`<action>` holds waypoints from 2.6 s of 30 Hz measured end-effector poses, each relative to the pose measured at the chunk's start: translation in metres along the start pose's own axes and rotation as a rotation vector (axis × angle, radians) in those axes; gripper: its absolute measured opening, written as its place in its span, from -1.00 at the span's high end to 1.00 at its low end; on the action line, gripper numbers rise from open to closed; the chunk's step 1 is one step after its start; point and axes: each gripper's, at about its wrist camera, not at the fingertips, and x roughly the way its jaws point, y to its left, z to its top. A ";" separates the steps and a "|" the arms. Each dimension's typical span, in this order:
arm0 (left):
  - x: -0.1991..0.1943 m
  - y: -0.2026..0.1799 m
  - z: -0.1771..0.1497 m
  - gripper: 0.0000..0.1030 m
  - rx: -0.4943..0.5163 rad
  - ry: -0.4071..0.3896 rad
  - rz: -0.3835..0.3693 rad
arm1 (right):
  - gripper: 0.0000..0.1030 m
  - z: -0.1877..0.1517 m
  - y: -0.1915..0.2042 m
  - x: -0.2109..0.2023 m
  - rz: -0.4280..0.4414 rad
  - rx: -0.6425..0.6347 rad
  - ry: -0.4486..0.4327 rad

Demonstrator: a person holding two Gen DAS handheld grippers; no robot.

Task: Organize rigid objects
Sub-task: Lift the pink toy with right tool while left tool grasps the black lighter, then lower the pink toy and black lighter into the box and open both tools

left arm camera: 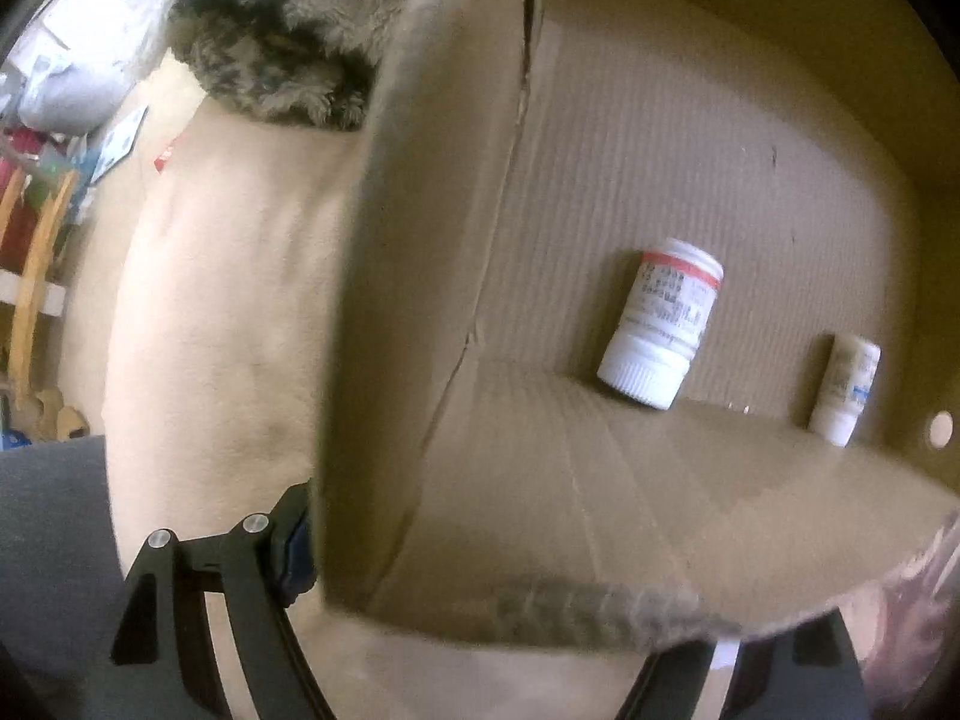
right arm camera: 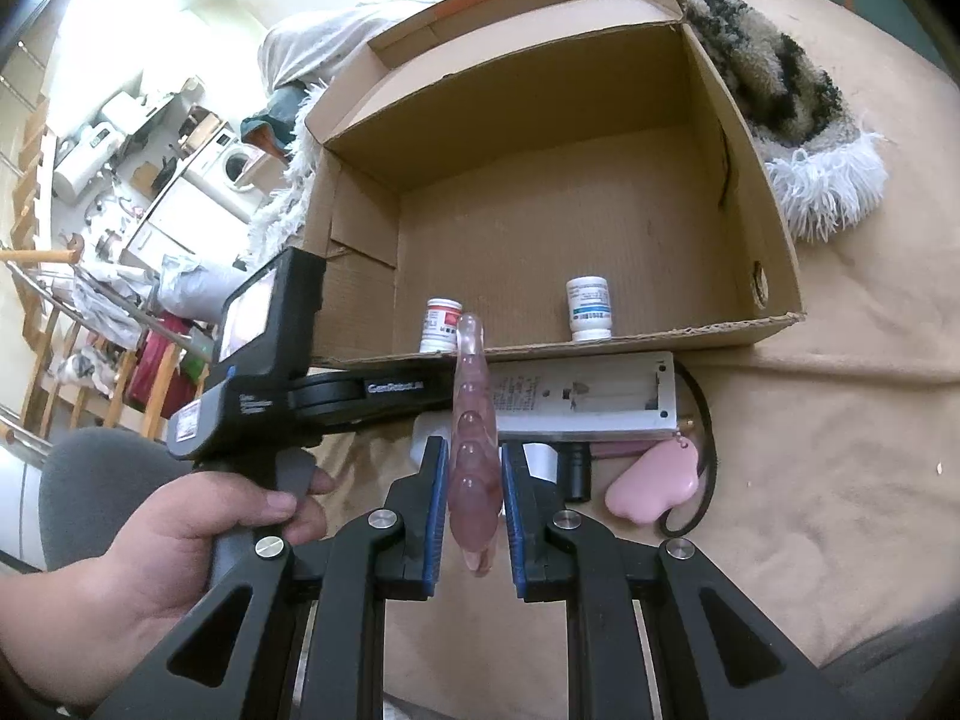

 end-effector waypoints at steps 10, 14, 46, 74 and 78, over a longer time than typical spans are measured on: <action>-0.029 0.028 -0.018 -0.53 0.011 -0.047 -0.009 | 0.65 -0.001 0.011 -0.006 -0.005 -0.050 -0.032; -0.037 0.036 -0.033 -0.53 0.017 -0.049 -0.020 | 0.65 -0.002 0.015 -0.011 -0.006 -0.069 -0.052; -0.151 0.028 -0.009 -0.53 0.156 -0.305 -0.106 | 0.65 0.042 0.005 -0.042 -0.020 -0.057 -0.182; -0.091 -0.040 0.046 -0.53 0.272 -0.297 -0.112 | 0.65 0.104 -0.023 0.050 -0.071 -0.051 -0.041; -0.087 -0.043 0.047 -0.53 0.271 -0.296 -0.114 | 0.65 0.105 -0.029 0.057 -0.081 -0.036 -0.020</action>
